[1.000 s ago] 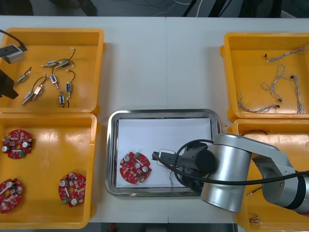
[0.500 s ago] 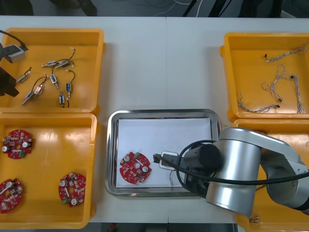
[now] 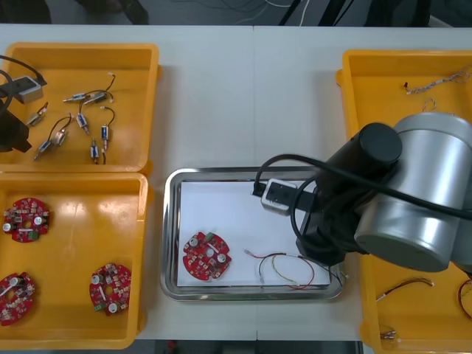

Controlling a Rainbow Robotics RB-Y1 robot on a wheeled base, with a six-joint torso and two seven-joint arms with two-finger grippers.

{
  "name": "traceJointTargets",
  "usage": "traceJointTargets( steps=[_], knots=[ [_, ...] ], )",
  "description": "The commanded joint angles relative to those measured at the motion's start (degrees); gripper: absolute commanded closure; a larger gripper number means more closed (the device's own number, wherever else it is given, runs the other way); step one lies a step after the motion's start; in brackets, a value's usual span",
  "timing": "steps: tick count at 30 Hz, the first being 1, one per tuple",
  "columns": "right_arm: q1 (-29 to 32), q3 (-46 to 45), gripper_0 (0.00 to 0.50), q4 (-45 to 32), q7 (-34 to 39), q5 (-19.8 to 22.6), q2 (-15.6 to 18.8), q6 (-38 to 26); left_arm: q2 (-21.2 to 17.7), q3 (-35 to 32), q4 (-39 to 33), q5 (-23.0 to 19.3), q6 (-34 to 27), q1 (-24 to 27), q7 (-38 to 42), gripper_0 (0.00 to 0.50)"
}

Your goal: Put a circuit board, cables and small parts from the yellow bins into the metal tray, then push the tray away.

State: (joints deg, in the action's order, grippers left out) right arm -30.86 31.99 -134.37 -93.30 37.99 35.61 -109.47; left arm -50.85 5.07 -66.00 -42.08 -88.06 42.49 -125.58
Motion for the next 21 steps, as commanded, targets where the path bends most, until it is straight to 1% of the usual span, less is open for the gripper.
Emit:
traceJointTargets(
  steps=[1,7,13,17,21],
  knots=[
    [-2.98,-6.59,0.0,-3.53,3.56,0.77,-2.91,-0.53,1.19,0.46,2.54,1.21,0.6,4.62,-2.57,0.0],
    [-4.21,-14.15,0.0,-3.61,4.97,2.35,-2.65,-0.53,1.9,2.13,2.89,2.36,0.87,5.58,-2.04,0.0],
    [-4.12,-22.85,0.0,-0.71,6.46,5.43,-1.07,-0.53,1.99,4.24,2.89,2.8,1.57,5.76,-1.42,0.0],
    [-4.12,-28.47,0.0,2.01,6.99,6.31,-0.89,-0.53,1.99,5.3,2.89,2.71,1.84,5.76,-0.98,0.0],
    [-4.12,-32.78,0.0,4.74,7.43,5.87,-0.89,-0.53,1.99,5.65,3.68,2.53,2.36,5.67,-0.81,0.0]
  ],
)
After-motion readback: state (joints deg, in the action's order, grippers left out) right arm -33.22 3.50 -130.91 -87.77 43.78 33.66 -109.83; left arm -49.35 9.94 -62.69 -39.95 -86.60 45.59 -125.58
